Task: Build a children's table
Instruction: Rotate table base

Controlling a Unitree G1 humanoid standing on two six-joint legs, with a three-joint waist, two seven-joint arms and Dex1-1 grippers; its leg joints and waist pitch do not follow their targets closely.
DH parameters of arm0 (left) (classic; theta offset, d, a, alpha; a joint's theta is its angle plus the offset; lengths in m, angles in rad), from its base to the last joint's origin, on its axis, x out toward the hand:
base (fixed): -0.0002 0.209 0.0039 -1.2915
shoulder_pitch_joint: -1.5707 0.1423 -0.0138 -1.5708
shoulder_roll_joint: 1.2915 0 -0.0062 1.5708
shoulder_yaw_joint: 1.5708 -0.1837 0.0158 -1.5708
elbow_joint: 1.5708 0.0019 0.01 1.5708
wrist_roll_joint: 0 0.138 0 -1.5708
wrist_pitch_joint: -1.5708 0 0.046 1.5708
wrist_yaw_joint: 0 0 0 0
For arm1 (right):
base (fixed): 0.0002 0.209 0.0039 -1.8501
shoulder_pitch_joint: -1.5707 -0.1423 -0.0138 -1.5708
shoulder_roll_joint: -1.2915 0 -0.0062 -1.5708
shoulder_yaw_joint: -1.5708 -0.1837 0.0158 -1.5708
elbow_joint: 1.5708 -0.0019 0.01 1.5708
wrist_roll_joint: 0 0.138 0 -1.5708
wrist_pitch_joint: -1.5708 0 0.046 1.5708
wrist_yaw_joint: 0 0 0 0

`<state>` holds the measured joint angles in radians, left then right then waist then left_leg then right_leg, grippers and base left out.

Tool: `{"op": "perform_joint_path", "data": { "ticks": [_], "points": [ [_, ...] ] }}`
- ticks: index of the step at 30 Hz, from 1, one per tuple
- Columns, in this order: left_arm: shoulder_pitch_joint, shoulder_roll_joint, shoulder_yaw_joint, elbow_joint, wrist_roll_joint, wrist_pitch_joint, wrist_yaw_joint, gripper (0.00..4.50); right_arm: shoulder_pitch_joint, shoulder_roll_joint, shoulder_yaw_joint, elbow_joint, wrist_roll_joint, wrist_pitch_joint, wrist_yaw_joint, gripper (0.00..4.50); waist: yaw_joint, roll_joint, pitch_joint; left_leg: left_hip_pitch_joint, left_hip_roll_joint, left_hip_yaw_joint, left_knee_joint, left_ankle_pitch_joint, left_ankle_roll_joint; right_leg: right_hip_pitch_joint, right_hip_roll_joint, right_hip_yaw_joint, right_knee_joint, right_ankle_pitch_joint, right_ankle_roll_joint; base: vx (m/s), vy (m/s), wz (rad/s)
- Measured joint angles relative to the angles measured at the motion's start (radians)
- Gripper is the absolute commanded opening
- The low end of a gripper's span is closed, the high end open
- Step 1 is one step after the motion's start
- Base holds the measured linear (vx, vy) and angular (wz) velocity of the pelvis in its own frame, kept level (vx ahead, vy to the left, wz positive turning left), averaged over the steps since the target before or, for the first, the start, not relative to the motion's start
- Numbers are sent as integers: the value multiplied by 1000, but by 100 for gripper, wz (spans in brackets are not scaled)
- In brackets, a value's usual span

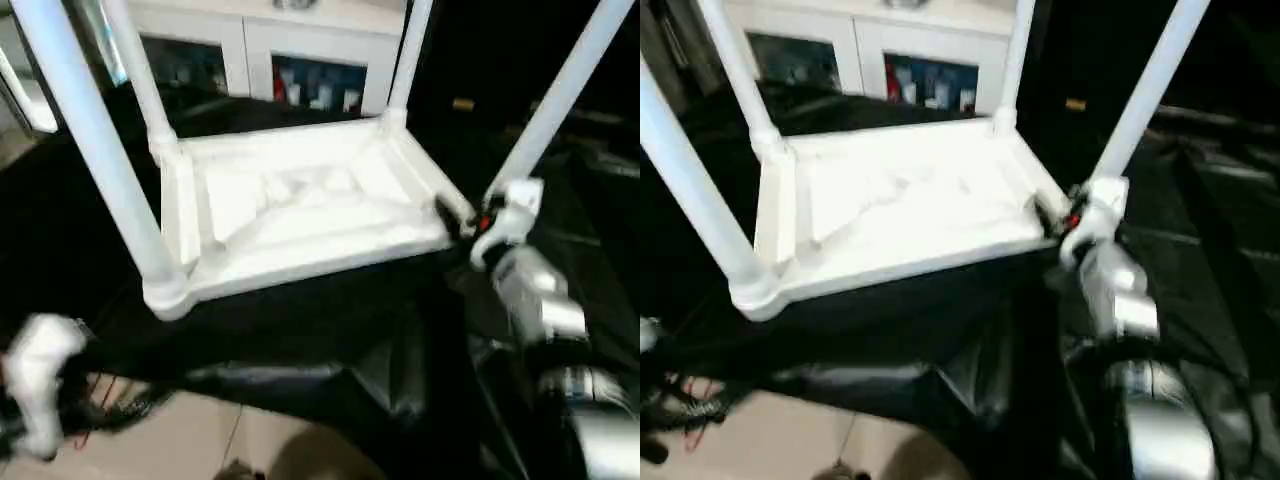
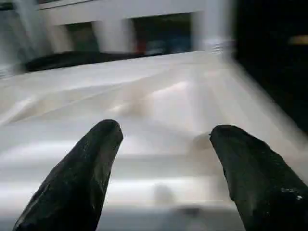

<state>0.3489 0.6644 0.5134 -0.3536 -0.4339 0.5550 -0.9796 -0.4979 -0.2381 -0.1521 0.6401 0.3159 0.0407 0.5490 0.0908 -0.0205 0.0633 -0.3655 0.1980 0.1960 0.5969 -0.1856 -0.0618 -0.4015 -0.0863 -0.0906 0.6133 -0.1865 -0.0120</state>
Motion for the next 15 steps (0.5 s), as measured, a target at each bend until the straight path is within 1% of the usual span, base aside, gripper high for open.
{"op": "perform_joint_path", "data": {
  "ticks": [2, 4, 5, 6, 7, 9, 11, 13, 15],
  "points": [
    [-54, -6, 21, 30, -4, -30, 43, 447, 50, 13, 34, -50, 4, 18, 22, 353, -1, 0, 0, 1, 0, 0, 0, 0, 0, 1, 0, 1, 0, 0, 0, 0, 0, 0],
    [-88, -18, 17, 36, -8, -50, 66, 447, 71, 21, 41, -65, 4, 22, 16, 353, -4, 0, 0, 2, -1, 0, 0, 0, 0, 2, 0, 3, -1, 0, 0, 0, 0, 0],
    [-119, -43, 15, 46, -15, -63, 81, 447, 87, 23, 39, -83, 3, 22, 2, 353, -3, 0, 0, 2, -1, 1, 1, 0, 0, 2, 0, 3, -2, 0, 0, 0, 0, 0],
    [-173, -87, 9, 66, -27, -80, 109, 447, 110, 34, 31, -101, 0, 20, -22, 353, -2, -2, -1, 3, -1, 1, 1, 0, 0, 4, 0, 4, -2, 0, 0, 0, 0, 0],
    [-210, -115, 0, 80, -30, -98, 128, 447, 127, 47, 29, -112, -8, 19, -46, 353, -2, -4, -2, 4, -1, 1, 1, 0, 0, 5, 0, 4, -1, 0, 0, 0, 0, 0],
    [-271, -145, -31, 121, -17, -133, 169, 447, 163, 78, 25, -144, -19, 23, -115, 353, -3, -5, -3, 8, -1, 0, 0, 0, 0, 7, 0, 4, -1, 0, 0, 0, 0, 0],
    [-304, -165, -45, 155, -1, -154, 199, 447, 186, 89, 10, -170, -28, 29, -174, 353, -5, -5, -3, 9, -2, 0, 0, 0, 0, 7, 0, 5, -1, 0, 0, 0, 0, 0],
    [-332, -198, -60, 176, -5, -162, 217, 447, 191, 89, -19, -171, -31, 37, -222, 353, -10, -6, -3, 9, -2, 0, 0, 0, 0, 6, 0, 5, -1, 0, 0, 0, 0, 0],
    [-356, -223, -74, 182, -10, -162, 228, 447, 191, 88, -27, -173, -35, 38, -247, 353, -15, -10, -5, 9, -2, 0, 0, 0, 0, 5, 0, 5, 0, 0, 0, 0, 0, 0]
  ]
}}
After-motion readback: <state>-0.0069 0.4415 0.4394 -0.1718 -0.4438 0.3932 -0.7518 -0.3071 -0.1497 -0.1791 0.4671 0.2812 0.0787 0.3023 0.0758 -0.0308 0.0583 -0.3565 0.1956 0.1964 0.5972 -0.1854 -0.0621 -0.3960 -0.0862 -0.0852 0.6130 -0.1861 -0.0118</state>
